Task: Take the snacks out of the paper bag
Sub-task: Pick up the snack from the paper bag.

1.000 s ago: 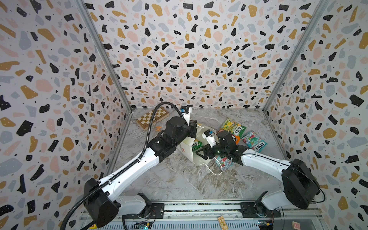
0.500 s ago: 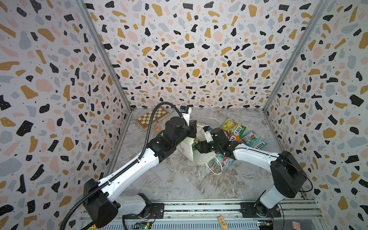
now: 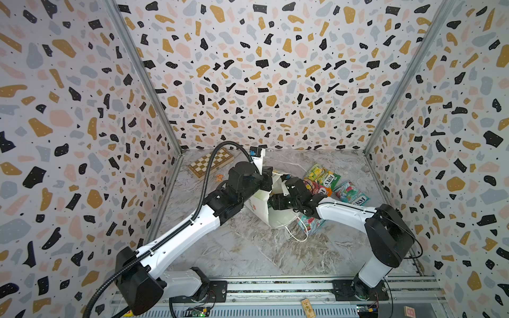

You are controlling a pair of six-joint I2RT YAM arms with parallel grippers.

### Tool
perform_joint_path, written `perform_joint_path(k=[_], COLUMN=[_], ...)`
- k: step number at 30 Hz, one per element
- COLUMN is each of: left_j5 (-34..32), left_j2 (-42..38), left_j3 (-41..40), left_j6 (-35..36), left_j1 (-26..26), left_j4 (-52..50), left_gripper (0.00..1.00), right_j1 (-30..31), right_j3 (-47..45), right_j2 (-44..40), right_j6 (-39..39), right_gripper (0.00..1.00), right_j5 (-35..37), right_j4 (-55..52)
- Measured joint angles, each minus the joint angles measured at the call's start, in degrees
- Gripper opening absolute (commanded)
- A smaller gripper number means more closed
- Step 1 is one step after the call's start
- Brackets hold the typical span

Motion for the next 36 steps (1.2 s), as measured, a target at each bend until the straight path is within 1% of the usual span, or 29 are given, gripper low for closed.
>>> perform_joint_path(k=[3, 7, 11, 13, 17, 19, 21, 24, 26, 27, 36], left_j5=[0.07, 0.09, 0.09, 0.09, 0.09, 0.09, 0.11, 0.11, 0.09, 0.07, -0.11], left_j2=[0.0, 0.0, 0.0, 0.0, 0.0, 0.0, 0.0, 0.0, 0.0, 0.0, 0.0], left_j3=[0.0, 0.0, -0.02, -0.07, -0.09, -0.13, -0.37, -0.83, -0.94, -0.94, -1.2], left_j6=[-0.13, -0.13, -0.13, -0.13, -0.13, -0.13, -0.13, -0.13, -0.13, -0.13, -0.17], left_j1=[0.0, 0.0, 0.0, 0.0, 0.0, 0.0, 0.0, 0.0, 0.0, 0.0, 0.0], left_j4=[0.0, 0.02, 0.02, 0.02, 0.07, 0.07, 0.22, 0.42, 0.39, 0.44, 0.46], left_gripper=[0.0, 0.0, 0.0, 0.0, 0.0, 0.0, 0.0, 0.0, 0.0, 0.0, 0.0], right_j1=[0.02, 0.02, 0.0, 0.0, -0.13, -0.28, -0.5, -0.83, -1.09, -1.25, -2.08], right_j3=[0.72, 0.85, 0.92, 1.05, 1.42, 1.42, 1.42, 1.38, 1.22, 1.05, -1.68], right_j2=[1.14, 2.14, 2.67, 2.82, 3.52, 4.11, 4.79, 5.14, 5.05, 4.9, 0.55], right_j6=[0.59, 1.18, 1.9, 2.34, 3.19, 3.58, 3.76, 4.17, 4.42, 4.5, 3.67], right_gripper=[0.7, 0.64, 0.58, 0.52, 0.48, 0.39, 0.26, 0.09, 0.02, 0.0, 0.0], right_j5=[-0.09, -0.66, -1.44, -2.01, -3.19, -3.67, -4.28, -4.96, -5.7, -6.1, -10.84], right_j4=[0.66, 1.11, 1.79, 2.25, 3.32, 3.63, 3.85, 4.5, 5.4, 5.86, 8.37])
